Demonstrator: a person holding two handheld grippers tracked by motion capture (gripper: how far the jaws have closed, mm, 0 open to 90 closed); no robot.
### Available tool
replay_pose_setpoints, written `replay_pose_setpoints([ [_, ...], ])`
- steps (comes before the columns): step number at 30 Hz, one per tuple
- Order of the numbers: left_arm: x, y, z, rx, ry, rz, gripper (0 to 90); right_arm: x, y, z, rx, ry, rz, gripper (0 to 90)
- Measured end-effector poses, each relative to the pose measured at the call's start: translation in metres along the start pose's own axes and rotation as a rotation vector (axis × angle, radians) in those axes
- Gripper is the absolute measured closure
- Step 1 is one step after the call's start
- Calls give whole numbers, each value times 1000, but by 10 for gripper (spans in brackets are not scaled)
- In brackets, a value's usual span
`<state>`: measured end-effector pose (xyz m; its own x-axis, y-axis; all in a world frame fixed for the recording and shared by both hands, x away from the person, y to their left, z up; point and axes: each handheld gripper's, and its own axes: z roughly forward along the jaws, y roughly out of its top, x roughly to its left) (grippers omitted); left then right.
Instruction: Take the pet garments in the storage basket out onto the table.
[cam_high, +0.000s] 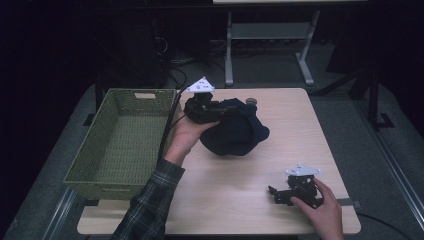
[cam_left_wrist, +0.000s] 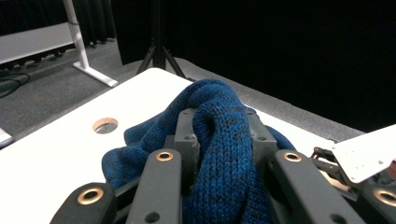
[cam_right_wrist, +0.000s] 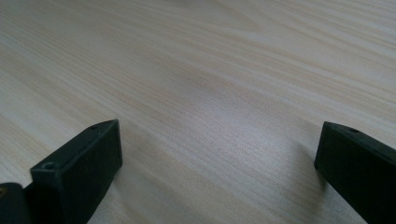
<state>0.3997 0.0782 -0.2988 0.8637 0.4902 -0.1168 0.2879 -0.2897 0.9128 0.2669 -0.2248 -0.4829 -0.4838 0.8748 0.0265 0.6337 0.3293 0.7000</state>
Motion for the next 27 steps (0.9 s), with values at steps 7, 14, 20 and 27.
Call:
replay_pose_setpoints([
  [7,-1,-15,31,22,-4,-1,717,0,0,0,0,0,-1,4],
  [14,-5,-26,61,26,-13,4,717,0,0,0,0,0,2,4],
  [20,-10,-36,84,33,-20,14,715,0,0,0,0,0,1,4],
  [27,-15,-50,107,83,-47,5,708,0,0,0,1,1,2,5],
])
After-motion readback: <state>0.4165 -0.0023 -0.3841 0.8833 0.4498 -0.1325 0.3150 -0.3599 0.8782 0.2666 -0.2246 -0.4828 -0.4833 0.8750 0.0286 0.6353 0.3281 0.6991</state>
